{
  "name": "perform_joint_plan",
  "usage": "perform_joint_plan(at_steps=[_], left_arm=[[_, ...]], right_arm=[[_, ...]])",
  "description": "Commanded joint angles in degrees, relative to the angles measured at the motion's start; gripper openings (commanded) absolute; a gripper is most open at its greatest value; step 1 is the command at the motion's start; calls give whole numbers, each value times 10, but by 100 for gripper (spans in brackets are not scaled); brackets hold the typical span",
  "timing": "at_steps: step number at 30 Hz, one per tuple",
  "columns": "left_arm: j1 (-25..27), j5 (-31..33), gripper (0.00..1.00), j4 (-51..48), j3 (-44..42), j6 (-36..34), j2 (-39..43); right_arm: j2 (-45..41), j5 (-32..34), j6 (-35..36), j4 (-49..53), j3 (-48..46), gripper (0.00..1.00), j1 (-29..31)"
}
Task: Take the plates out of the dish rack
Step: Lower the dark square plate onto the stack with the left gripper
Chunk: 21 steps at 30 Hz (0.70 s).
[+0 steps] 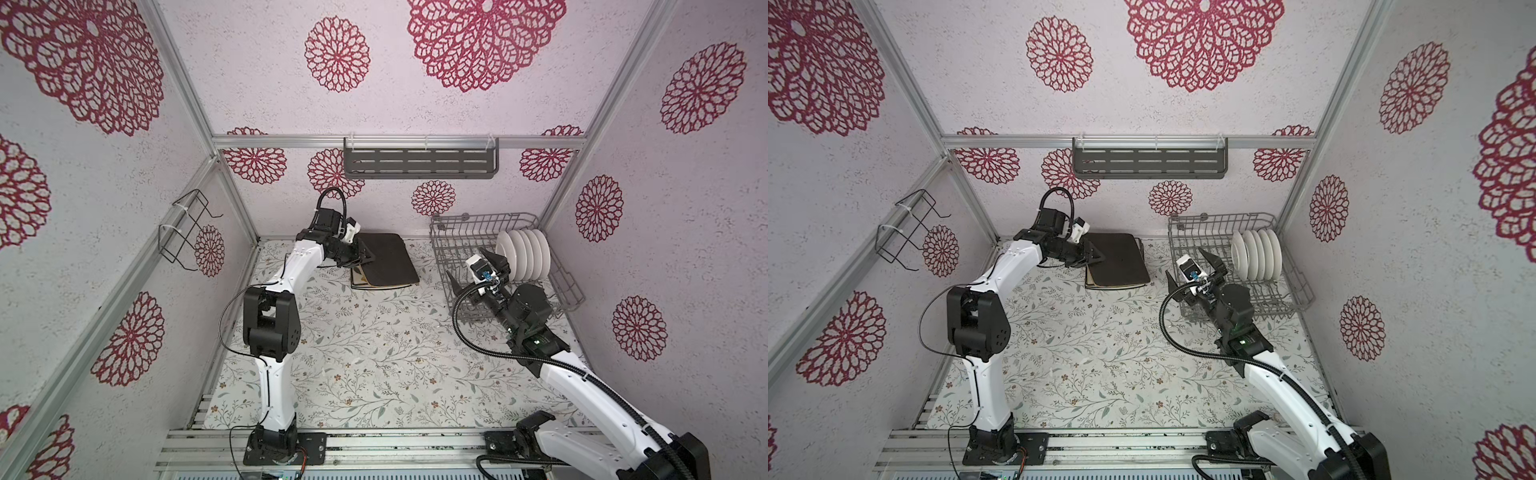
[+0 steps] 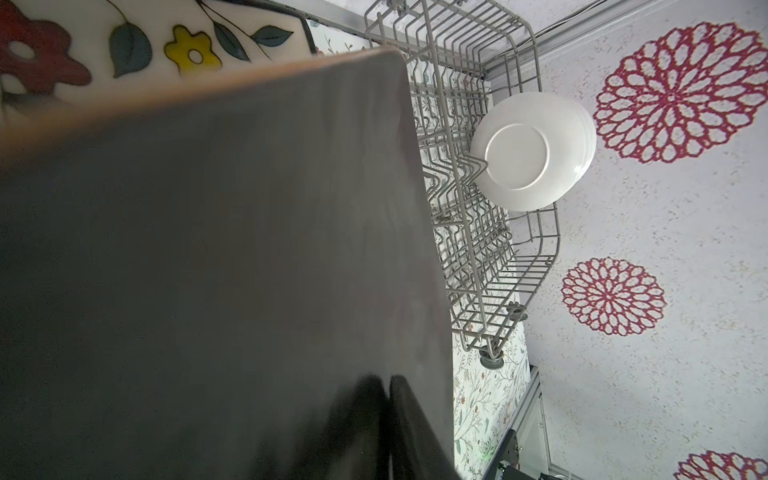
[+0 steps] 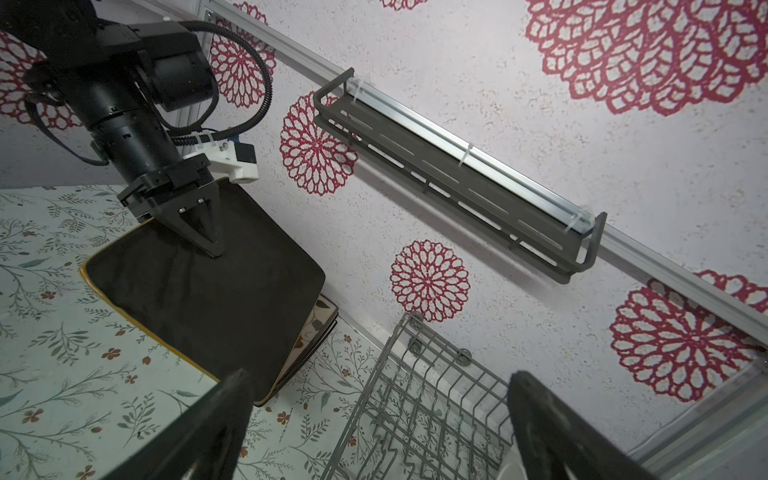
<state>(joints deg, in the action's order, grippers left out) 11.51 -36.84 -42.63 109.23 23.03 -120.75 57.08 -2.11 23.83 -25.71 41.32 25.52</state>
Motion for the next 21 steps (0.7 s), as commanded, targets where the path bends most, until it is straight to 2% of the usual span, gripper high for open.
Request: perform_joint_plan(at_steps=[1, 21], left_arm=[[-11, -53, 0, 50, 47, -18, 10], [-43, -81, 0, 48, 107, -30, -63]], right_arm=[[6, -16, -23, -40, 4, 99, -10], [83, -39, -35, -86, 20, 99, -35]])
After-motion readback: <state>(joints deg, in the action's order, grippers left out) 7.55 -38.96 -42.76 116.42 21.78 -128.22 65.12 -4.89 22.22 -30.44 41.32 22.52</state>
